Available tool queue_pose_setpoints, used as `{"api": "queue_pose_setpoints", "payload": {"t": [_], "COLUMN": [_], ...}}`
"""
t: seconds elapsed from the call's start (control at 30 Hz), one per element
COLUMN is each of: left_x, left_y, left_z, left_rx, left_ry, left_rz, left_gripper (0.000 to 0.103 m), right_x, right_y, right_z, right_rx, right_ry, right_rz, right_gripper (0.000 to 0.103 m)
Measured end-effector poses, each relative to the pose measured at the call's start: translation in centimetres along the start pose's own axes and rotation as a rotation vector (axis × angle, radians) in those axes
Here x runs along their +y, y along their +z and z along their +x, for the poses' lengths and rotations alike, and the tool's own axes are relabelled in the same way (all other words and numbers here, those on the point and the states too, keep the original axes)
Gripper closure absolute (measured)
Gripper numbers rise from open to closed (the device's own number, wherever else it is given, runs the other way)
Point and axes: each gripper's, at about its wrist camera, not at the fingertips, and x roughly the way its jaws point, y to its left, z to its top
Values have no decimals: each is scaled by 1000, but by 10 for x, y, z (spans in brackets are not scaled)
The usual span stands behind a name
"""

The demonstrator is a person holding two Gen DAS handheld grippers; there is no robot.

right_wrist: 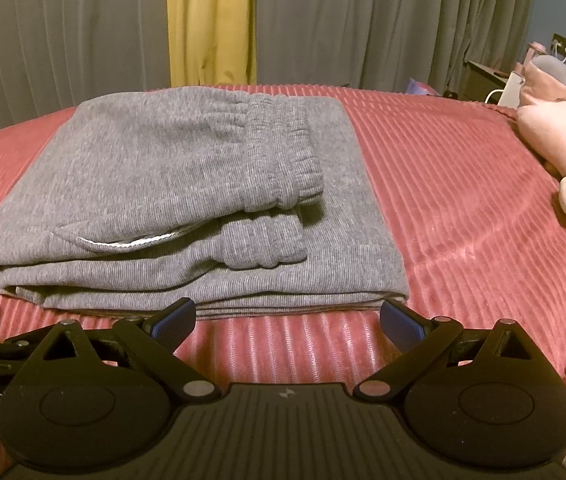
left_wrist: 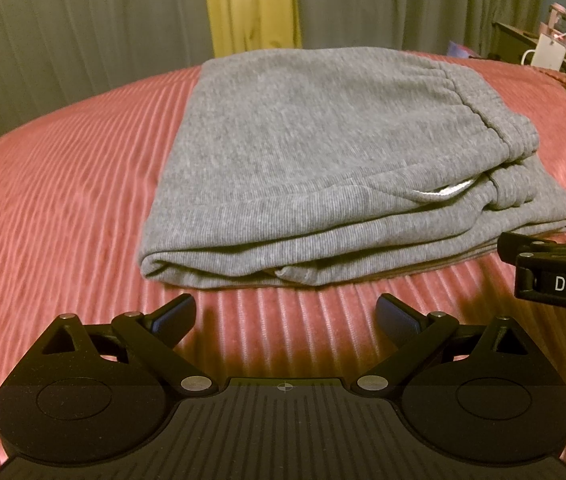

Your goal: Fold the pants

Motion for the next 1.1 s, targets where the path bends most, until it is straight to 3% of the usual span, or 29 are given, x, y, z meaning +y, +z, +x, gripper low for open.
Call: {"api": "queue_pose_setpoints", "payload": {"t": [1.1], "left_x": [-1], "left_y": [1], "left_z": [0], "left_rx": [-9], "left_ry": [-3], "left_rz": [18], "left_gripper": [3], "right_x": [-1], "right_y": [0], "right_z": [1], "right_rx": [2], "right_ry": [-1], "right_rz": [-13], "right_gripper": [4]}}
